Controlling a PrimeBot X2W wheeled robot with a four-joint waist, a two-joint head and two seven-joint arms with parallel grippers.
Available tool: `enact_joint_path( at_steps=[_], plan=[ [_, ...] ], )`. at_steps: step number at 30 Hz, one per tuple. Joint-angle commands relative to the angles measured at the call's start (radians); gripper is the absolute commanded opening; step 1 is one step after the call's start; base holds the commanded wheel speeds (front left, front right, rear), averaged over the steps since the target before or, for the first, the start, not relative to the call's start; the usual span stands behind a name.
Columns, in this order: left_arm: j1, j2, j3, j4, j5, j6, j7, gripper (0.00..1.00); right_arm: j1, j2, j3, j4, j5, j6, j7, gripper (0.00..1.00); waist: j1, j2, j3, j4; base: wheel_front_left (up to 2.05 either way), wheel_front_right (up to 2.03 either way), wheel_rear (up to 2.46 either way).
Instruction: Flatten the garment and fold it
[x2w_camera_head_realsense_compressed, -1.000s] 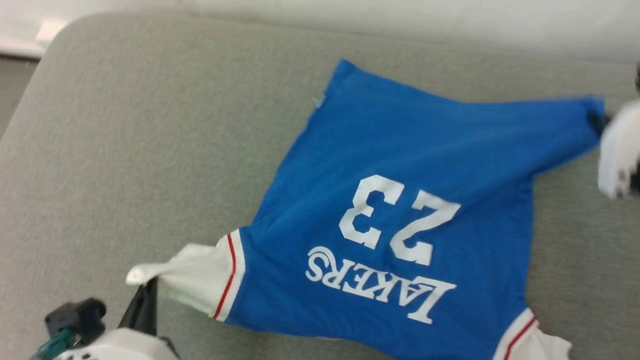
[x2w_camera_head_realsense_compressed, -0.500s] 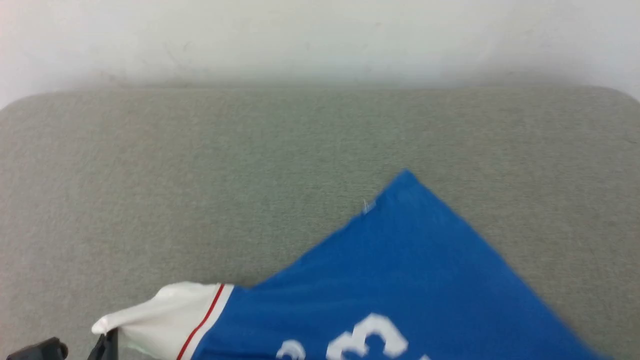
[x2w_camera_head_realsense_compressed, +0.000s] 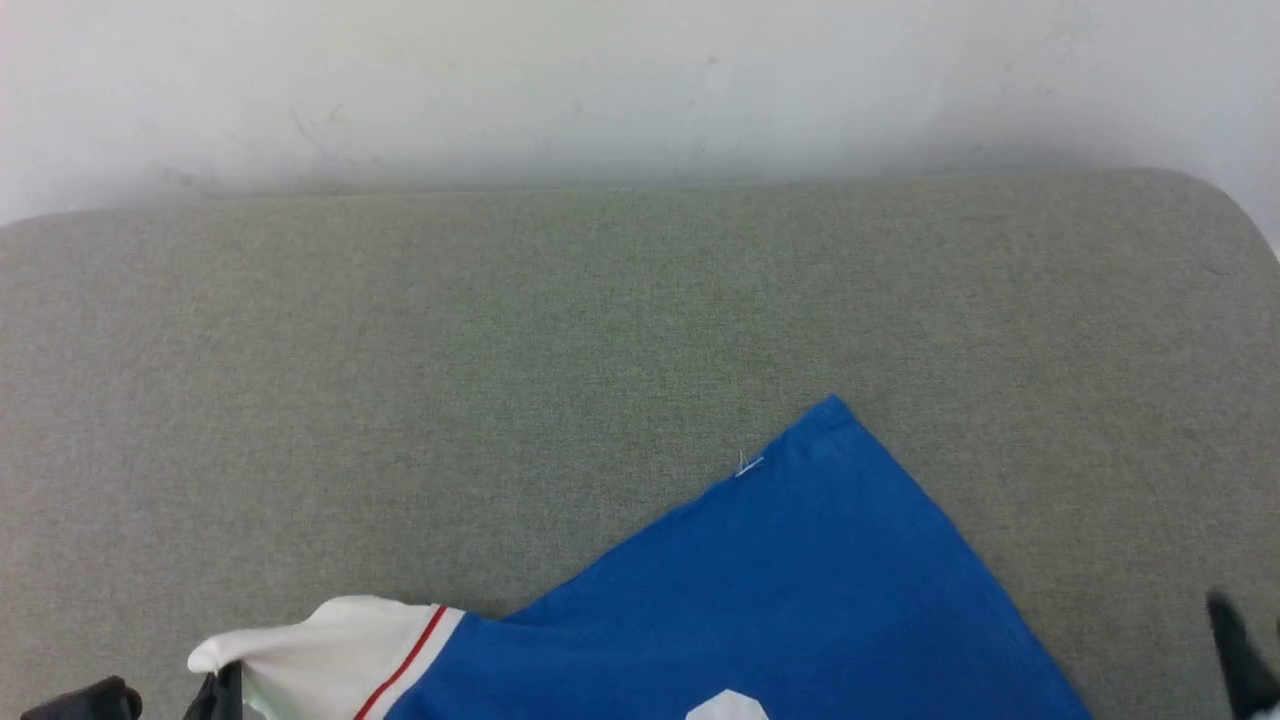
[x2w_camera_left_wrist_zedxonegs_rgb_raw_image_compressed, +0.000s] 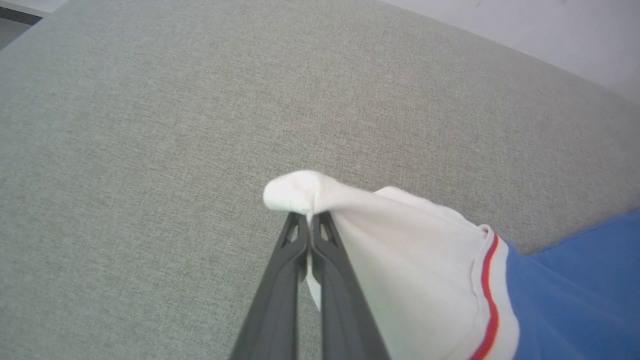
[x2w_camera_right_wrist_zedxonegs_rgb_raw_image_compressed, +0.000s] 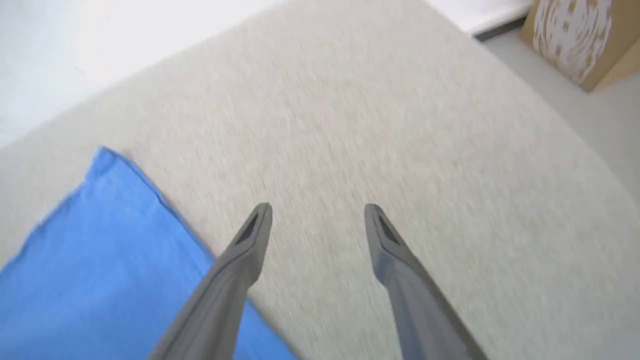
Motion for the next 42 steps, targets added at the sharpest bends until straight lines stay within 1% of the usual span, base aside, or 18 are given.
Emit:
enact_joint_path(
  at_steps=[1, 5, 7, 9, 12, 14, 18, 20, 21, 24, 26, 30, 31, 32, 34, 38, 40, 42],
  plan=[
    [-0.025, -0.005, -0.005, -0.007, 0.005, -0.003, -0.011, 0.00, -0.085, 0.000, 0.013, 0.016, -0.016, -0.001, -0.073, 1.00, 0.0001, -0.0001, 0.013, 0.004, 0.00, 0.00, 0.00],
    [-0.065, -0.021, -0.035, -0.032, 0.019, -0.011, -0.029, 0.00, -0.269, -0.037, 0.103, 0.156, -0.029, -0.001, -0.203, 1.00, 0.0001, -0.0001, 0.043, 0.028, 0.00, 0.00, 0.00],
    [-0.088, -0.026, -0.054, -0.041, 0.029, -0.013, -0.030, 0.00, -0.360, -0.059, 0.161, 0.242, -0.030, -0.001, -0.227, 1.00, 0.0001, -0.0001, 0.062, 0.042, 0.00, 0.00, 0.00],
    [-0.112, -0.033, -0.075, -0.046, 0.036, -0.020, -0.030, 0.00, -0.444, -0.084, 0.230, 0.327, -0.032, -0.001, -0.220, 1.00, 0.0001, -0.0001, 0.079, 0.058, 0.00, 0.00, 0.00],
    [-0.148, -0.041, -0.104, -0.048, 0.045, -0.032, -0.030, 0.00, -0.550, -0.123, 0.334, 0.433, -0.016, -0.001, -0.168, 1.00, 0.0001, -0.0001, 0.103, 0.088, 0.00, 0.00, 0.00],
    [-0.172, -0.047, -0.120, -0.044, 0.049, -0.040, -0.033, 0.00, -0.605, -0.152, 0.403, 0.484, -0.001, -0.001, -0.112, 1.00, 0.0001, -0.0001, 0.120, 0.108, 0.00, 0.00, 0.00],
    [-0.201, -0.061, -0.138, -0.031, 0.050, -0.050, -0.046, 0.00, -0.697, -0.193, 0.533, 0.552, 0.056, -0.001, 0.039, 1.00, 0.0001, -0.0001, 0.149, 0.129, 0.00, 0.00, 0.00],
    [-0.211, -0.066, -0.143, -0.024, 0.050, -0.054, -0.052, 0.00, -0.735, -0.213, 0.586, 0.576, 0.063, -0.001, 0.097, 1.00, 0.0001, -0.0001, 0.161, 0.135, 0.00, 0.00, 0.00],
    [-0.211, -0.066, -0.143, -0.024, 0.050, -0.054, -0.052, 0.00, -0.735, -0.213, 0.586, 0.576, 0.063, -0.001, 0.097, 1.00, 0.0001, -0.0001, 0.161, 0.135, 0.00, 0.00, 0.00],
    [-0.226, -0.070, -0.147, -0.013, 0.048, -0.059, -0.059, 0.00, -0.779, -0.239, 0.659, 0.616, 0.073, -0.001, 0.148, 1.00, 0.0001, -0.0001, 0.173, 0.144, 0.00, 0.00, 0.00],
    [-0.234, -0.072, -0.150, -0.005, 0.047, -0.062, -0.062, 0.00, -0.790, -0.250, 0.716, 0.651, 0.091, -0.001, 0.202, 1.00, 0.0001, -0.0001, 0.175, 0.148, 0.00, 0.00, 0.00],
    [-0.239, -0.073, -0.152, 0.012, 0.044, -0.067, -0.068, 0.00, -0.785, -0.269, 0.836, 0.683, 0.158, -0.001, 0.330, 1.00, 0.0001, -0.0001, 0.170, 0.152, 0.00, 0.00, 0.00],
    [-0.238, -0.073, -0.152, 0.016, 0.043, -0.067, -0.069, 0.00, -0.781, -0.270, 0.859, 0.682, 0.182, -0.001, 0.356, 0.78, 0.0001, -0.0001, 0.167, 0.151, 0.00, 0.00, 0.00],
    [-0.237, -0.073, -0.151, 0.019, 0.041, -0.067, -0.071, 0.00, -0.779, -0.272, 0.879, 0.676, 0.202, -0.001, 0.372, 0.42, 0.0001, -0.0001, 0.165, 0.150, 0.00, 0.00, 0.00],
    [-0.237, -0.074, -0.149, 0.026, 0.038, -0.068, -0.074, 0.00, -0.779, -0.283, 0.911, 0.670, 0.226, -0.001, 0.388, 0.00, 0.0001, -0.0001, 0.160, 0.145, 0.00, 0.00, 0.00],
    [-0.235, -0.069, -0.128, 0.042, 0.033, -0.048, -0.068, 0.00, -0.802, -0.290, 0.938, 0.652, 0.261, -0.001, 0.361, 0.00, 0.0001, -0.0001, 0.137, 0.125, 0.00, 0.00, 0.00],
    [-0.251, -0.054, -0.117, 0.040, 0.037, -0.049, -0.068, 0.00, -0.827, -0.293, 0.935, 0.642, 0.263, -0.001, 0.309, 0.00, 0.0001, -0.0001, 0.116, 0.116, 0.00, 0.00, 0.00],
    [-0.283, -0.027, -0.105, 0.040, 0.046, -0.054, -0.059, 0.00, -0.858, -0.304, 0.933, 0.630, 0.249, -0.001, 0.240, 0.00, 0.0001, -0.0001, 0.092, 0.109, 0.00, 0.00, 0.00]
  ],
)
